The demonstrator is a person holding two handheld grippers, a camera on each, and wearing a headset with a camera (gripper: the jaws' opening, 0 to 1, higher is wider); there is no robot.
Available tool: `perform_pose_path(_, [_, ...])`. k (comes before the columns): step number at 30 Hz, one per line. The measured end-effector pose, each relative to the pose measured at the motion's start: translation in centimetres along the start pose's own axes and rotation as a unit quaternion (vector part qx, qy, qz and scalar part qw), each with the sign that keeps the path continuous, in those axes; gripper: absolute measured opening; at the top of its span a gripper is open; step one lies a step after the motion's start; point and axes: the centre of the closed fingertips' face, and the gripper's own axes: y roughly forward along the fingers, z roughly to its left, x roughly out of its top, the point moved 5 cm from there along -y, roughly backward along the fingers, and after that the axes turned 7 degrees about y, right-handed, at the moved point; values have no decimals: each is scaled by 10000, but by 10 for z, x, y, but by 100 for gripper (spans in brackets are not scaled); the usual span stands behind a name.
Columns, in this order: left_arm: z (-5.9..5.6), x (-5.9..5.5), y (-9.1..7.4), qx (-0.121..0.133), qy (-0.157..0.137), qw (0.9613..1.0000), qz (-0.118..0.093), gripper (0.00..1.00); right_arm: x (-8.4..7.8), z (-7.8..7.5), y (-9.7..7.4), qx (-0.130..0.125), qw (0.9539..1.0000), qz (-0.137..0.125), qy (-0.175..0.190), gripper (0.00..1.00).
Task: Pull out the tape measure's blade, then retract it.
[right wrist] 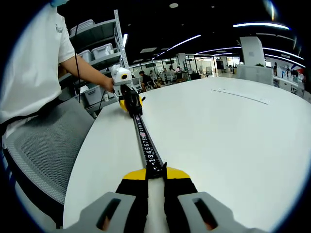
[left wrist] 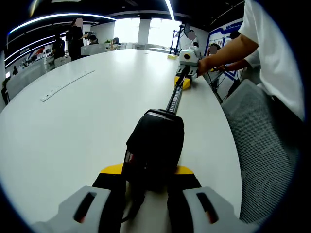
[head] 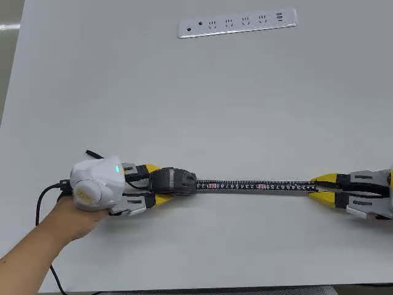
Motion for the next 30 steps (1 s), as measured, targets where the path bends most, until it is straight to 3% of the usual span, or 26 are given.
perform_pose_path(11, [0,1,0,1,2,10000,10,29,0,-1,1,-76,9999,-64,25,10])
perform_pose_path(25, [0,1,0,-10,9,10000,6,30,1,-1,3,-189,9993,11,-314,11])
perform_pose_path(30, [-1,1,1,-3,0,10000,6,30,2,-4,3,-172,9996,-20,-238,11])
